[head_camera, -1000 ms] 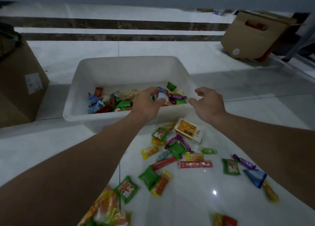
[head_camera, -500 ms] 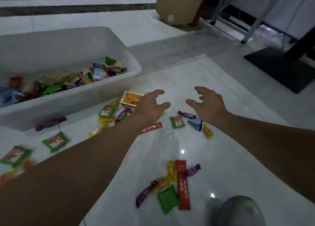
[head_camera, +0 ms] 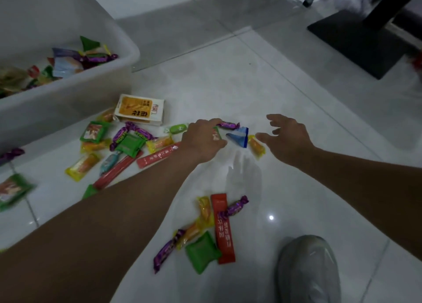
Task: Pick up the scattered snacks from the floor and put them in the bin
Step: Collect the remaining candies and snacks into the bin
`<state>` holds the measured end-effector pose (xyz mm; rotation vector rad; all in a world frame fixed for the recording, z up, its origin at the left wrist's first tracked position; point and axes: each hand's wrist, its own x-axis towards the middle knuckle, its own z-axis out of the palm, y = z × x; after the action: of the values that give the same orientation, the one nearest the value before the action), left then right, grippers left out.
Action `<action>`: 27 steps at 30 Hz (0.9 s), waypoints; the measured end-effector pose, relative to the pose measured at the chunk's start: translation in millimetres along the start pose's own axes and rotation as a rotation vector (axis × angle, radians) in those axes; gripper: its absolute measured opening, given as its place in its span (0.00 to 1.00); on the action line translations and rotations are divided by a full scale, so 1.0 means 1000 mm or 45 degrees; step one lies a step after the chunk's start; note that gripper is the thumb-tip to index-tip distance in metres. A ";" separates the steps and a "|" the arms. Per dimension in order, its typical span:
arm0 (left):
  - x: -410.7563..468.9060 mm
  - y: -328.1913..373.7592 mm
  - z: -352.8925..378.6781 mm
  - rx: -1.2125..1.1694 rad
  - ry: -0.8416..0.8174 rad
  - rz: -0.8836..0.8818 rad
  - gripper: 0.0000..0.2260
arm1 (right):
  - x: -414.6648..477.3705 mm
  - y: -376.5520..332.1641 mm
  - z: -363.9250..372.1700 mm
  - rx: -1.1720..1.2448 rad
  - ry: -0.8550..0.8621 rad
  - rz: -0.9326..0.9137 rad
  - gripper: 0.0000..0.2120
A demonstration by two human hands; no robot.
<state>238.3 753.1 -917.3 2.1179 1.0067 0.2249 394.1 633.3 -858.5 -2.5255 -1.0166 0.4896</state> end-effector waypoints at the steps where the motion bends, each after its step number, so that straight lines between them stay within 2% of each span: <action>1: 0.004 -0.003 0.003 0.022 0.001 0.001 0.24 | 0.003 0.004 0.004 -0.018 -0.020 0.001 0.29; 10: 0.025 -0.025 0.030 0.235 0.042 -0.022 0.19 | 0.017 0.028 0.034 -0.056 -0.133 0.061 0.25; 17: 0.031 -0.033 0.027 0.033 -0.041 -0.027 0.25 | 0.026 0.026 0.053 -0.065 -0.191 0.169 0.15; 22: 0.032 -0.031 0.025 -0.134 -0.093 -0.038 0.24 | 0.034 0.021 0.061 -0.056 -0.161 0.256 0.13; 27: 0.028 -0.029 0.025 -0.177 -0.040 -0.004 0.21 | 0.034 0.018 0.065 -0.016 -0.155 0.297 0.10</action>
<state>251.3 770.9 -959.5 1.9883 0.9486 0.2523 398.8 659.3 -928.9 -2.6676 -0.7698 0.7124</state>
